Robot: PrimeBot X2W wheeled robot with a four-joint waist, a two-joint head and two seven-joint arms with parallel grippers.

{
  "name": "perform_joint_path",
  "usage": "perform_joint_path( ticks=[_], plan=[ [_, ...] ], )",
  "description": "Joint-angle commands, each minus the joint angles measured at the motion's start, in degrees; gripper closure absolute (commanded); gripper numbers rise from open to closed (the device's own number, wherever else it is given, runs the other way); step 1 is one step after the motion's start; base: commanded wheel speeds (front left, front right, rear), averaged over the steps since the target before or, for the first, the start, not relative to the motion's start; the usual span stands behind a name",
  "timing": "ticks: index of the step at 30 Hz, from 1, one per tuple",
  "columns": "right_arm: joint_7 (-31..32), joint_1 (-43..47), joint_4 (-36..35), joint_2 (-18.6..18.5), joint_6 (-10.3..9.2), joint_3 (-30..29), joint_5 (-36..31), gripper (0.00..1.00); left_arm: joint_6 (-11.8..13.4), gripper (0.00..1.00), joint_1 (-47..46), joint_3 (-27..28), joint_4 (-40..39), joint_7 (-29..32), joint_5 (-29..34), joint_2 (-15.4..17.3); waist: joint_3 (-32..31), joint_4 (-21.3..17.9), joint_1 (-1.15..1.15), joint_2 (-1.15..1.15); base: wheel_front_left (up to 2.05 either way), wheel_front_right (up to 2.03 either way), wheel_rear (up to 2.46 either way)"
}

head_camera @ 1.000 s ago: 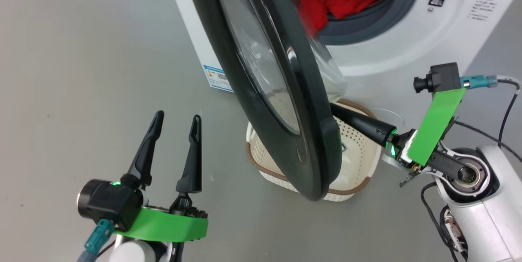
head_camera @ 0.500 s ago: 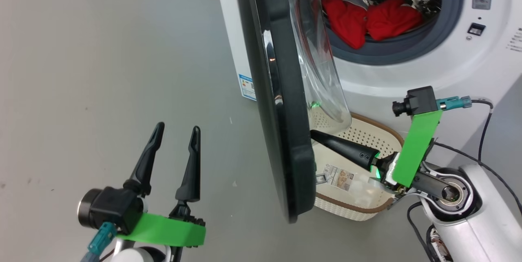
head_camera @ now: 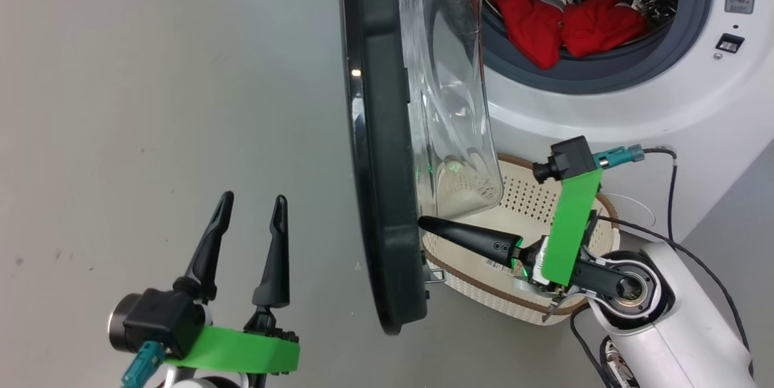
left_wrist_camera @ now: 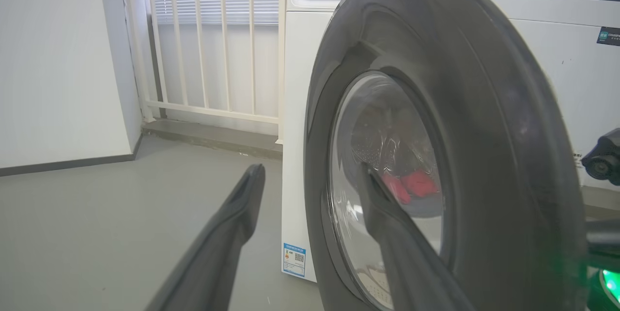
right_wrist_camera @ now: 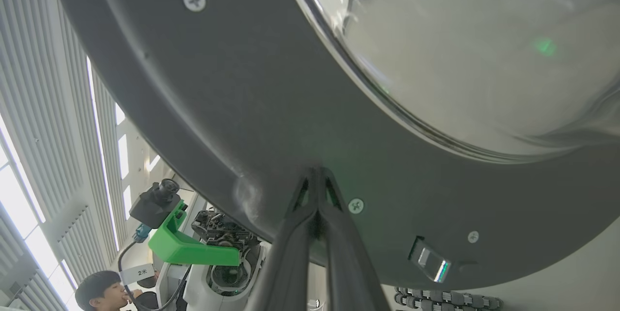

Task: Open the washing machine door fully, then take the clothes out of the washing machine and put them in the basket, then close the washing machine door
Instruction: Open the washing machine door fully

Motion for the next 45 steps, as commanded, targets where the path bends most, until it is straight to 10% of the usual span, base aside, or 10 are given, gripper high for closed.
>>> perform_joint_path(
  ticks=[1, 16, 26, 29, 30, 31, 45],
  plan=[
    [0.5, -2.4, -1.2, 1.6, 0.44, 1.8, -0.1, 1.00, 0.8, 0.00, 0.1, 2.2, -1.8, -0.1, -0.4, 1.1, 0.1, 0.1, 0.00, 0.00, 0.00, 0.00, 0.00],
    [-1.6, -4.8, 0.6, 2.2, 0.44, 5.2, 0.7, 1.00, 1.2, 0.00, 1.0, 1.7, -2.6, 0.1, -1.4, 1.2, 0.1, 0.1, 0.00, 0.00, 0.00, 0.00, 0.00],
    [-10.7, -3.1, -5.4, -0.7, 0.44, 7.5, -12.7, 1.00, 1.0, 0.00, 1.3, 0.9, -2.3, 0.1, -2.1, 1.2, -0.1, -0.1, 0.00, 0.00, 0.00, 0.00, 0.00],
    [-15.9, -2.4, -7.8, -2.5, 0.44, 9.0, -19.3, 0.50, 1.1, 0.00, 1.2, 0.8, -2.5, -0.3, -2.0, 1.2, -0.2, -0.1, 0.00, 0.00, 0.00, 0.00, 0.00],
    [-18.0, -2.2, -8.4, -3.2, 0.44, 9.5, -21.7, 0.09, 1.1, 0.00, 1.3, 0.9, -2.7, -0.4, -2.0, 1.2, -0.3, -0.1, 0.00, 0.00, 0.00, 0.00, 0.00],
    [-20.4, -2.0, -8.9, -3.9, 0.44, 10.2, -24.4, 0.00, 1.3, 0.00, 1.3, 1.0, -2.8, -0.6, -1.9, 1.1, -0.4, -0.1, 0.00, 0.00, 0.00, 0.00, 0.00],
    [-50.6, 1.7, -4.4, -4.8, 0.44, 10.8, -58.6, 0.00, 1.4, 0.00, 2.4, 0.2, -2.8, -1.2, 0.4, 1.6, -2.2, -0.6, 0.00, 0.00, 0.00, 0.00, 0.00]
  ],
)
